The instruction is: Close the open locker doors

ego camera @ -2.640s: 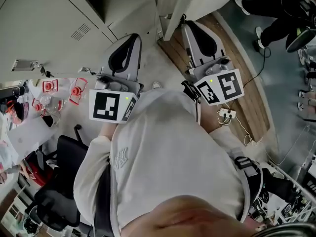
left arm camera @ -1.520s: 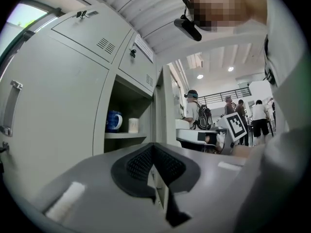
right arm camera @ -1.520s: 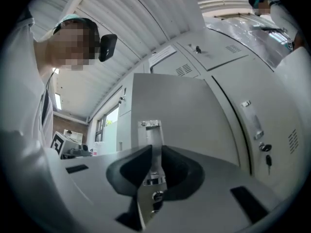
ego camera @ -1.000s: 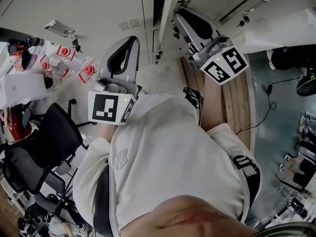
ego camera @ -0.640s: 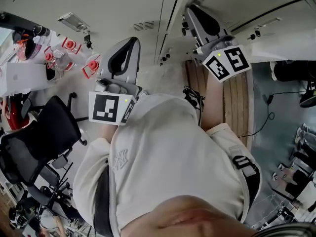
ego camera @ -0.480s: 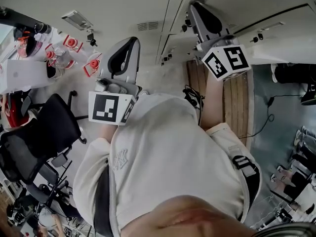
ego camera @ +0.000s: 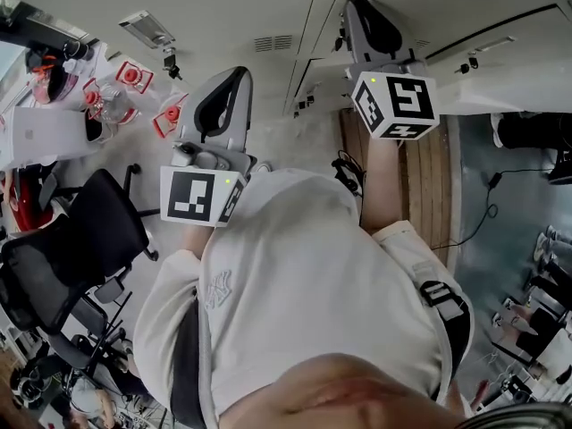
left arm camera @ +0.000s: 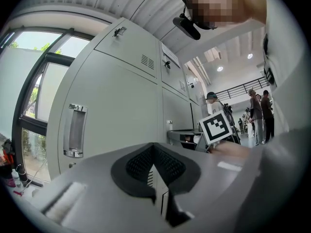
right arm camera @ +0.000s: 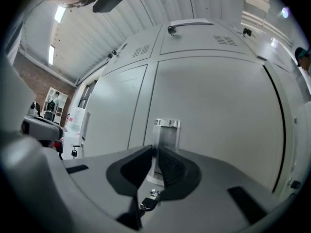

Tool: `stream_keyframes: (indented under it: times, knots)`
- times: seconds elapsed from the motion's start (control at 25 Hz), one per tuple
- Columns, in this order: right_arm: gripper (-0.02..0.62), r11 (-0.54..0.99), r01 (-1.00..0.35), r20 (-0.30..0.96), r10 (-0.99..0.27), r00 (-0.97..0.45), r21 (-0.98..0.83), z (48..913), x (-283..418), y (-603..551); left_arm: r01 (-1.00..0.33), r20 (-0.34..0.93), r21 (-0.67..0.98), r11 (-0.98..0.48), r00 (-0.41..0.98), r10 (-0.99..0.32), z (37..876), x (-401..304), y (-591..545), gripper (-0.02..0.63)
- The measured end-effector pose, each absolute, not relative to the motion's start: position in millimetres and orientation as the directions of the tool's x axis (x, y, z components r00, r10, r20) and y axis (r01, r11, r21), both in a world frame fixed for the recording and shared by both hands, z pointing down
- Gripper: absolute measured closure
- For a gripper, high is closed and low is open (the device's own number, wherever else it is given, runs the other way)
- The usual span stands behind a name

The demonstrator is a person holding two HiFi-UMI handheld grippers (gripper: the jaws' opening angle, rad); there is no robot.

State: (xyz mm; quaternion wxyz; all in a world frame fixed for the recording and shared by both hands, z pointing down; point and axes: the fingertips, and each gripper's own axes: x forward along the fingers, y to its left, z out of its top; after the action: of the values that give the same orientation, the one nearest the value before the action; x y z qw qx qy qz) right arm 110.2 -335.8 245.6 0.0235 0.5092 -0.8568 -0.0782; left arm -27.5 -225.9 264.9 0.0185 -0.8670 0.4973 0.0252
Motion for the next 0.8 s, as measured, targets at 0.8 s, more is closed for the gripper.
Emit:
stream_keyframes:
  times: [0.8]
  knots:
    - [0.572, 0.426, -0.902, -0.042, -0.905, -0.424, -0.078, 286, 101, -163, -0.71, -0.034, 0.034, -0.704, 0.703, -0.711, 282, -9, -171, 0.604]
